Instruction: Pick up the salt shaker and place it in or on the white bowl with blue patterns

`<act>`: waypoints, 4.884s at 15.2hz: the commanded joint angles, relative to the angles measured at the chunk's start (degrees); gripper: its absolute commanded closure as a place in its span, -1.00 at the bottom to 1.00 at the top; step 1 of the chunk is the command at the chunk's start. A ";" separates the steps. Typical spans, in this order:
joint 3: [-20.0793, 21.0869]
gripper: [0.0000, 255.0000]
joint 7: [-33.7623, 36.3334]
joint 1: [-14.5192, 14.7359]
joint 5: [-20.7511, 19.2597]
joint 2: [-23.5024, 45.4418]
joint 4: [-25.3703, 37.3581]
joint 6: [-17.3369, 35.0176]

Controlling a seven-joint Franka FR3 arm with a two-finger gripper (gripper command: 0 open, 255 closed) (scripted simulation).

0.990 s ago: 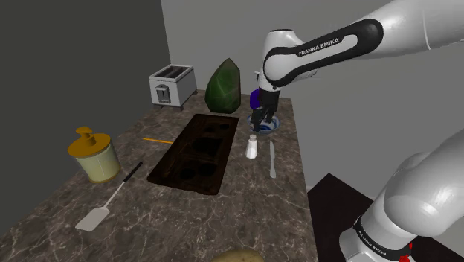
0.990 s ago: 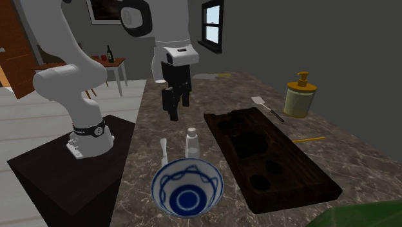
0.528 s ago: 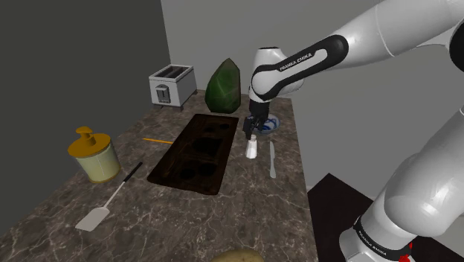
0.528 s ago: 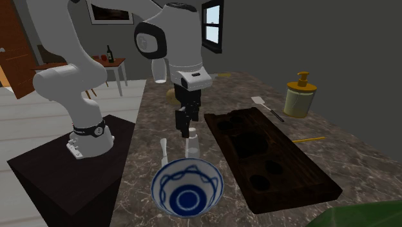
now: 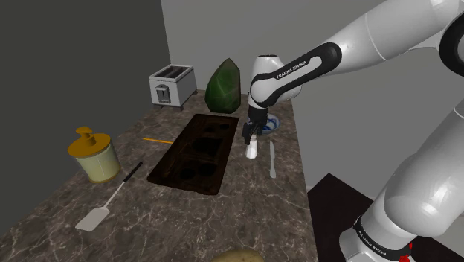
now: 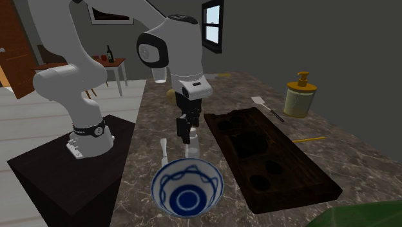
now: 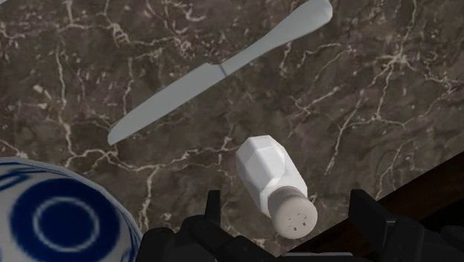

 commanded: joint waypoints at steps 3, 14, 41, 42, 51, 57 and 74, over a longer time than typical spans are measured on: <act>0.00 -1.00 0.00 0.00 0.00 0.01 -0.01 0.03; -0.01 1.00 0.07 -0.01 -0.04 -0.45 0.32 -0.75; -0.31 1.00 1.58 -0.26 -0.80 -7.88 13.87 -21.70; -0.32 1.00 1.62 -0.26 -0.82 -7.96 14.40 -22.30; -6.36 1.00 -8.59 -5.09 -1.55 1.91 29.08 -27.92; -9.32 1.00 -14.63 -8.46 -0.80 10.41 41.95 -32.80; -9.18 1.00 -15.60 -8.34 -0.41 11.32 30.02 -20.00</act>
